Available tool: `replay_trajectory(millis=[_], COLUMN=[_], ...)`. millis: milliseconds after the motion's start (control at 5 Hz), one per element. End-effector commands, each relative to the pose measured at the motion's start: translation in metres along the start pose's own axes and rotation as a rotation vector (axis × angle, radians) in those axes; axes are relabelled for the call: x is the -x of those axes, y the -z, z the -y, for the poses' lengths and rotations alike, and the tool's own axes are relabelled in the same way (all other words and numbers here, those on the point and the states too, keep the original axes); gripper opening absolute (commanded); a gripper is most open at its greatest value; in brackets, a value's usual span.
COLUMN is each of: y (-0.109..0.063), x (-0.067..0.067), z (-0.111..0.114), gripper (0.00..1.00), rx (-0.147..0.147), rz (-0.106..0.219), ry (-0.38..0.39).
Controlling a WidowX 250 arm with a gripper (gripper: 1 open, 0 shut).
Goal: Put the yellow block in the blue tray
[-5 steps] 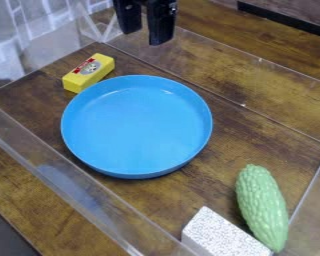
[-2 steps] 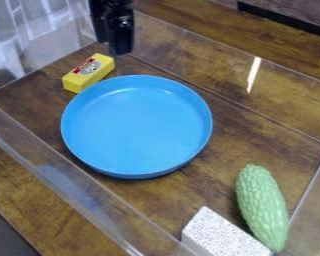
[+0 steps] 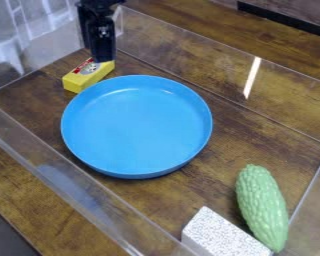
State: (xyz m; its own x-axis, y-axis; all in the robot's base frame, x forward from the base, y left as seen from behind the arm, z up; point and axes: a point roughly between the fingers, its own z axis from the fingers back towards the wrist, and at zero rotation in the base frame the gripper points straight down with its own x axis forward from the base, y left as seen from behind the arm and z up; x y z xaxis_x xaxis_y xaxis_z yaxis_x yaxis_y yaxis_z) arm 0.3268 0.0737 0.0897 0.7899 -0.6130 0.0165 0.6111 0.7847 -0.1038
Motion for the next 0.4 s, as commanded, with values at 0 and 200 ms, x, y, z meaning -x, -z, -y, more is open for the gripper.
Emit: replay_trajectory(millis=[0,200], y=[-0.005,0.005], x=[0.004,0.011], z=[-0.007,-0.010], gripper=[1.00,1.00], rx=[-0.046,-0.047], rz=[0.024,0.018], ry=[0.013,0.022])
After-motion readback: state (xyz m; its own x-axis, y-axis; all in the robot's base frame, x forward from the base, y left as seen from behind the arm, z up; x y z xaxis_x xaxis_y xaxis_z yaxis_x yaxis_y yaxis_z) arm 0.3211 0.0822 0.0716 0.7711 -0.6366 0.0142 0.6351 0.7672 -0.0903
